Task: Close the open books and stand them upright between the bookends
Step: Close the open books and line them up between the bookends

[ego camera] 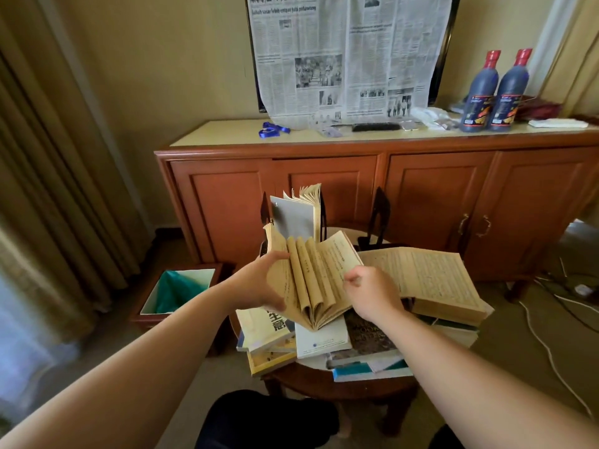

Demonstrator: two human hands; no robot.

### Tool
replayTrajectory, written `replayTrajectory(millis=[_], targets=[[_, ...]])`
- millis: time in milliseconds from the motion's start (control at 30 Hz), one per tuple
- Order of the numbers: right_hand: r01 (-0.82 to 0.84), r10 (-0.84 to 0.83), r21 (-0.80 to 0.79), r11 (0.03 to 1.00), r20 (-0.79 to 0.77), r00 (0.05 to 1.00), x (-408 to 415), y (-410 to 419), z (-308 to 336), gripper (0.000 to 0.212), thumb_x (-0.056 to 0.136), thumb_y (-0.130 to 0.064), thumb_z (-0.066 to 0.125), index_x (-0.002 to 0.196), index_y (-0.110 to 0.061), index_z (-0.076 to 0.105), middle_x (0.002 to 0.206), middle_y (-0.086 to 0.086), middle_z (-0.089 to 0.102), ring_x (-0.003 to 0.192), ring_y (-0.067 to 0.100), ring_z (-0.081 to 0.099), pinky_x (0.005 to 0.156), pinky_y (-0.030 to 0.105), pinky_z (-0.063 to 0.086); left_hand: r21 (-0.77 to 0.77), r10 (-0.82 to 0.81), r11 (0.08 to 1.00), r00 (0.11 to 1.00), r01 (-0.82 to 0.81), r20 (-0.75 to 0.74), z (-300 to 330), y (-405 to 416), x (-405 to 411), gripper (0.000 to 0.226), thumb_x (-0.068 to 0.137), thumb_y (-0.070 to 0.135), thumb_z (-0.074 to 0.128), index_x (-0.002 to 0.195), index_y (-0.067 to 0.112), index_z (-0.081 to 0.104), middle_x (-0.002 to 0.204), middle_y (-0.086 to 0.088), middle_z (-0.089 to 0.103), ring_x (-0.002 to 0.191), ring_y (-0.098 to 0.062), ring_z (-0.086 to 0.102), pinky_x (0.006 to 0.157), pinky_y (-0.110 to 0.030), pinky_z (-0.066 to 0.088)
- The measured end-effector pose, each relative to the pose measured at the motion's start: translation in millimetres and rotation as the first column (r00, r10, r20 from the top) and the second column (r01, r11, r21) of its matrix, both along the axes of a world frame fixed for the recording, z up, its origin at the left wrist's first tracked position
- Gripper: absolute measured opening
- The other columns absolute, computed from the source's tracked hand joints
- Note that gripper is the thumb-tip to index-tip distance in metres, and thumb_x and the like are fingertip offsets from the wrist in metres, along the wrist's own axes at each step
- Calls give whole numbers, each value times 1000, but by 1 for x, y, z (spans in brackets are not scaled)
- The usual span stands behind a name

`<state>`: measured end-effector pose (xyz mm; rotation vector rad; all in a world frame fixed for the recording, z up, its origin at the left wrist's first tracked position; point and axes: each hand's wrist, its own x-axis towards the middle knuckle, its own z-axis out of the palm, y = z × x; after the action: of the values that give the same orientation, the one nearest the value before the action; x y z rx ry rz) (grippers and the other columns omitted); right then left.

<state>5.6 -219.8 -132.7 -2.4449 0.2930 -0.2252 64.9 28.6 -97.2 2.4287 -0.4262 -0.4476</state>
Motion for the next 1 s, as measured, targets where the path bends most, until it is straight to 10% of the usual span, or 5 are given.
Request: replayTrajectory(millis=[67, 233, 467, 867, 1000], targets=[[23, -38, -157, 987, -99, 994, 4, 4, -2, 38, 98, -60, 54, 116, -32, 73, 130, 3, 61, 103, 21, 59, 81, 32, 55, 15, 1, 1000, 1000, -1, 10, -1, -1, 2, 111, 68, 16, 94, 154, 47, 30, 136, 6, 47, 117, -18, 54, 90, -32, 58], [-28, -66, -413, 910, -212, 975, 5, 20, 9, 66, 89, -82, 40, 134, -38, 61, 162, 7, 31, 151, 37, 19, 119, 64, 18, 22, 1, 1000, 1000, -2, 21, -5, 0, 3, 115, 67, 20, 94, 154, 51, 25, 138, 5, 48, 118, -18, 56, 95, -38, 60], [-137, 128, -43, 990, -172, 977, 5, 39, 13, 33, 96, -46, 66, 120, -24, 63, 99, -9, 62, 84, 10, 61, 65, 27, 47, 55, 134, 989, 988, -138, 76, -11, 1, 5, 99, 84, 47, 82, 159, 45, 17, 149, -4, 28, 115, -23, 52, 78, -26, 58], [-102, 111, 90, 991, -107, 988, 11, 39, -15, 27, 94, -32, 72, 114, -23, 57, 95, -8, 63, 82, 8, 61, 60, 24, 43, 354, 403, 847, 913, -397, 60, -35, -19, 4, 147, 36, 112, 36, 161, 34, 28, 168, -21, 15, 150, -46, 27, 116, -64, 36], [-111, 124, 120, 987, -111, 986, 9, 31, -24, 35, 99, -27, 68, 129, -29, 50, 95, -13, 56, 76, 1, 52, 57, 19, 38, 260, 391, 887, 920, -383, 21, -35, -18, 5, 109, 64, 94, 50, 154, 34, 40, 155, -8, 44, 130, -33, 54, 104, -55, 51]])
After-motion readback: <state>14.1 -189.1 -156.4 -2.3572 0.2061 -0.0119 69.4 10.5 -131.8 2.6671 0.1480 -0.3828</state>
